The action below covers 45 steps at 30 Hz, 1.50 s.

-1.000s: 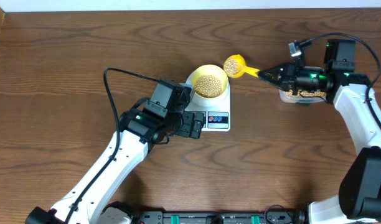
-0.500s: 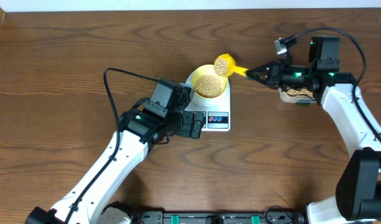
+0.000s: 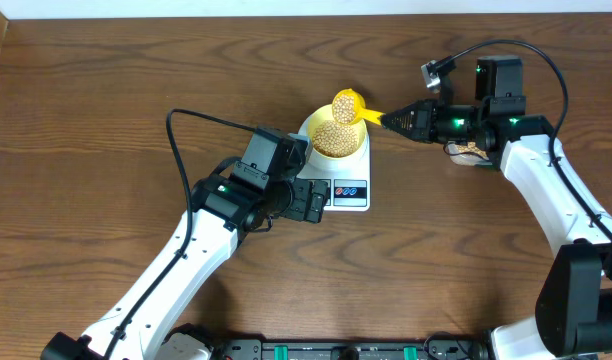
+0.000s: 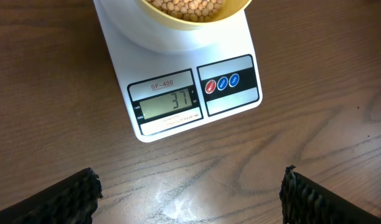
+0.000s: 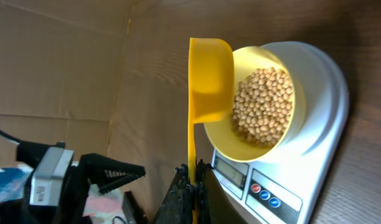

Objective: Scoop item into bowl and weigh 50g on scale

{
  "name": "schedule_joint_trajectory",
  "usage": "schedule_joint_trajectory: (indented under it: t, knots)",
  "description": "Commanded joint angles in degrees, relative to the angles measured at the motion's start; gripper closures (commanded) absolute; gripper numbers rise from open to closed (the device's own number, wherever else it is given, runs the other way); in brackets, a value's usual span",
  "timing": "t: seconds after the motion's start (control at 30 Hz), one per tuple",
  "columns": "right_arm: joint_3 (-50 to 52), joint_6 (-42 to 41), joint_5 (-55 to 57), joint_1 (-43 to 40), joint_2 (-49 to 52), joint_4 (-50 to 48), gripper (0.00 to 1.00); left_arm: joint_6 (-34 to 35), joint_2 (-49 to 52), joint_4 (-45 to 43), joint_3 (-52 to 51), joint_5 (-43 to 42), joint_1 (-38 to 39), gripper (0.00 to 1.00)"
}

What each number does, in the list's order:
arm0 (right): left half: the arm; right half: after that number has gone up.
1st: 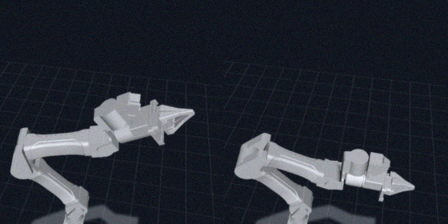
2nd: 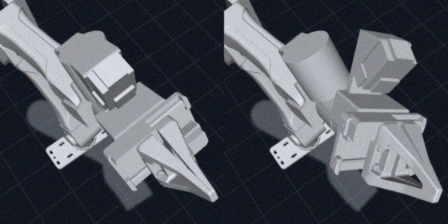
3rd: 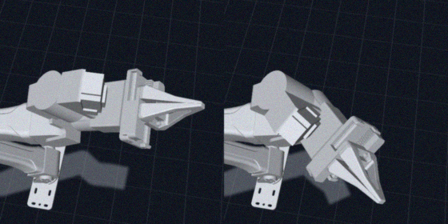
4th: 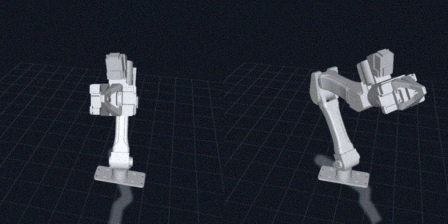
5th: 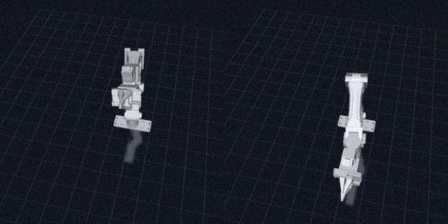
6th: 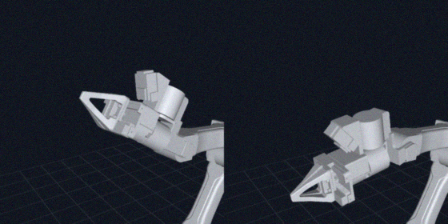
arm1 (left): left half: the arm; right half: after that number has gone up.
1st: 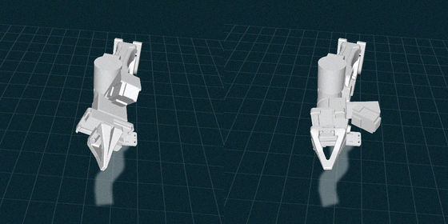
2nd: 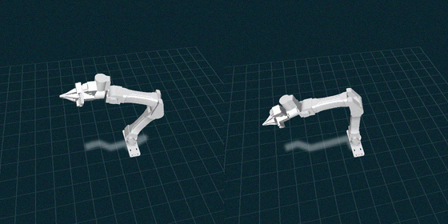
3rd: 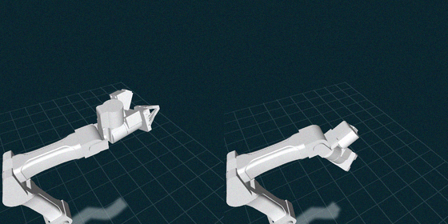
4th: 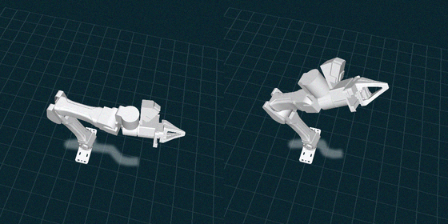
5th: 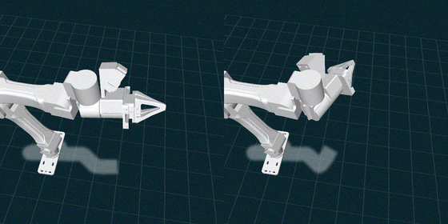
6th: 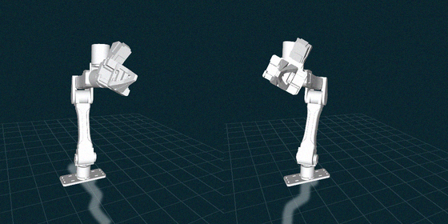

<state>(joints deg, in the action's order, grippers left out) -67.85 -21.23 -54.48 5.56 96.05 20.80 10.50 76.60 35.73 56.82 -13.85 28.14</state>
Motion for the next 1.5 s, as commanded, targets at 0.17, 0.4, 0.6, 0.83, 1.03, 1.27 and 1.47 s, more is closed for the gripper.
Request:
schedule_joint_trajectory:
  t: [0.17,0.4,0.6,0.83,1.03,1.27,1.47]
  knots:
    - [0.24,2.27,2.05,0.83,0.15,-0.85,0.99,-0.31,-0.72,-0.02,-0.46,-0.68,-0.04,0.06]
    - [0.24,5.22,3.04,1.99,0.11,-0.66,0.98,-0.31,-0.72,-0.02,-0.46,-0.68,-0.04,0.06]
    - [0.20,5.73,5.95,2.73,-1.62,-0.17,0.99,-0.31,-0.72,-0.02,-0.46,-0.68,-0.04,0.06]
    - [0.20,8.72,9.73,2.80,-3.50,3.72,0.98,-0.31,-0.72,-0.02,-0.46,-0.68,-0.04,0.06]
    - [0.20,9.55,9.99,2.80,-3.54,4.37,0.99,-0.31,-0.72,-0.02,-0.46,-0.68,-0.04,0.06]
    - [0.20,11.50,10.01,3.63,-3.54,4.48,0.99,-0.31,-0.72,-0.02,-0.46,-0.68,-0.04,0.06]
    - [0.11,11.96,10.95,4.74,-3.56,4.31,0.99,-0.31,-0.72,-0.02,-0.46,-0.68,-0.04,0.06]
